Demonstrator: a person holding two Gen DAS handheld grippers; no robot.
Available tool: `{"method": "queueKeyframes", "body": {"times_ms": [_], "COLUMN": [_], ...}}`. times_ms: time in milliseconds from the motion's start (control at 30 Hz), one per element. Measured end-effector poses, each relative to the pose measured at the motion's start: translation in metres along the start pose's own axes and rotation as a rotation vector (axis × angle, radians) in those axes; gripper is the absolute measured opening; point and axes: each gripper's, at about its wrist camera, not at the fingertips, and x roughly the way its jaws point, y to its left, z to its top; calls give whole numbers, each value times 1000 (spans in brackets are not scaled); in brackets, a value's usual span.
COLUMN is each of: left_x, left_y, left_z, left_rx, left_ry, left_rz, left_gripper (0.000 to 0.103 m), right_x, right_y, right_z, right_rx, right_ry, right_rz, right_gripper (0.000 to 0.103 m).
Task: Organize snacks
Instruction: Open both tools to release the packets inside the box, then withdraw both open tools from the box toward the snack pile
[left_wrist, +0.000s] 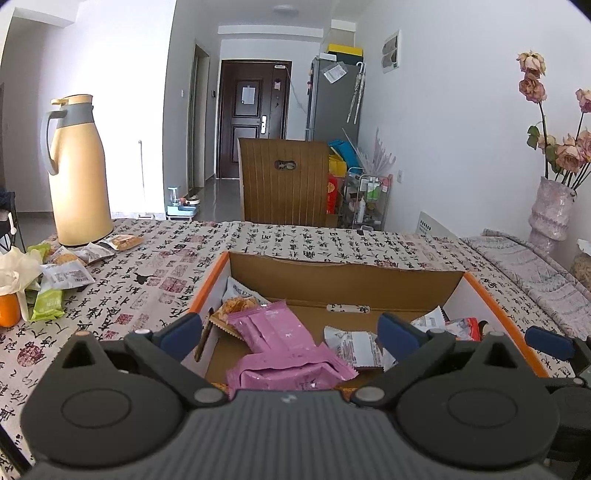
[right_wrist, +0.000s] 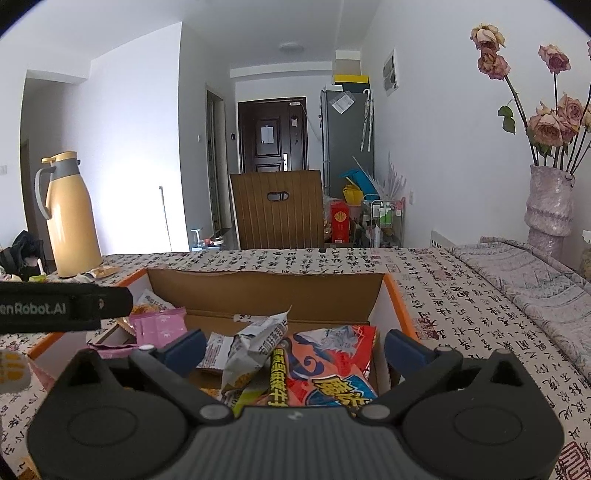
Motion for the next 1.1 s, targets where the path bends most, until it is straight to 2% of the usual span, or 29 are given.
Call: {"method": "queueKeyframes", "body": {"times_ms": [567, 1100], "left_x": [-35, -80], "left_y": [-3, 30], "left_z": [11, -21], "left_rx": [13, -5], "left_ry": [-47, -8], "left_rz": [7, 28], "left_gripper": [103, 103], "right_x": [-34, -72], "right_y": [2, 9], "right_z": [6, -18], "right_rx": [-14, -9], "right_ry": [-14, 41], "right_rz": [7, 34], "right_gripper": [103, 103]}}
